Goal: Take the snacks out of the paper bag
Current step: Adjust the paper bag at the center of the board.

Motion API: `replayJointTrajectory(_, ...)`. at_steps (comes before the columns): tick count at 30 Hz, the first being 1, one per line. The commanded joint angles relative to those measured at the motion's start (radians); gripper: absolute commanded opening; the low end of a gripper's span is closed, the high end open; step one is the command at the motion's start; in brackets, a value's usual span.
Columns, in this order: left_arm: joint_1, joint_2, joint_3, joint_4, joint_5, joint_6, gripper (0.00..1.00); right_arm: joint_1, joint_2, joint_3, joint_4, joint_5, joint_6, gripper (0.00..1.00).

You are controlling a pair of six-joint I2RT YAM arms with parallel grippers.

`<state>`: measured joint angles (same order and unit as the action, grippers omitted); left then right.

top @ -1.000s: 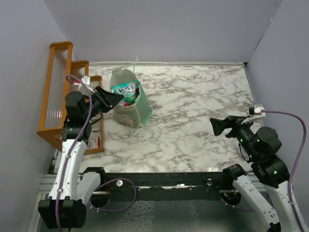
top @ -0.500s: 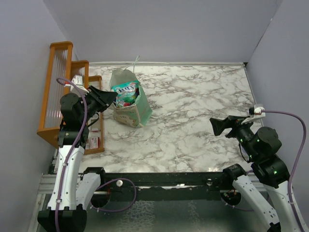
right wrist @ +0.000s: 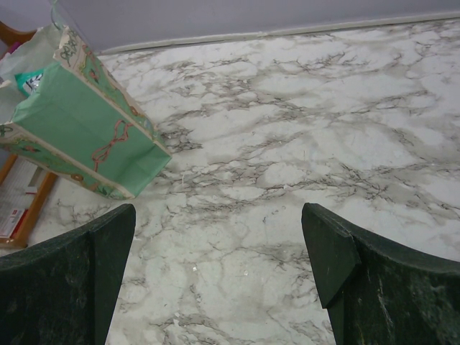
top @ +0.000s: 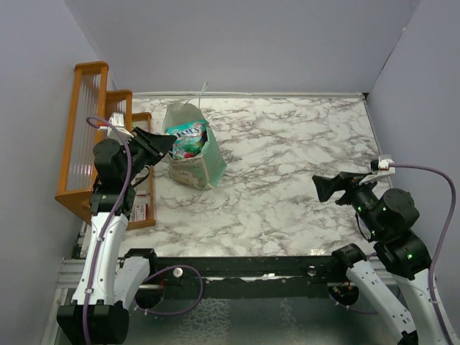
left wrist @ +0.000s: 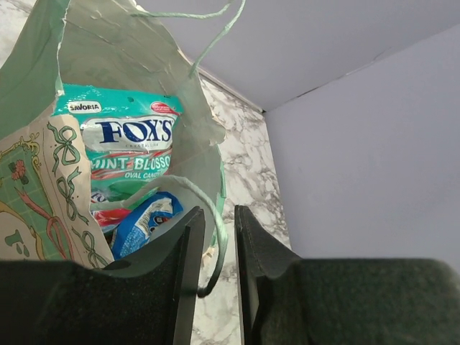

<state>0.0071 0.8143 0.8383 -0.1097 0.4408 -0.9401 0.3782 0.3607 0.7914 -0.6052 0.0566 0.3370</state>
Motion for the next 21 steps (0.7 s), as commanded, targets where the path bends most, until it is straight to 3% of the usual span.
replayJointTrajectory(1, 0.002, 0.011, -0.011, 0.082, 0.041, -0.029, 0.26, 0.004, -0.008, -0.008, 0.025, -0.008, 0.008, 0.99)
replayJointTrajectory(11, 0.002, 0.003, -0.033, 0.138, 0.099, -0.061, 0.00, 0.003, -0.008, -0.009, 0.027, -0.011, 0.008, 0.99)
replayJointTrajectory(21, 0.002, -0.095, -0.062, 0.011, 0.146, -0.009, 0.00, 0.004, 0.040, -0.001, 0.040, -0.057, -0.017, 0.99)
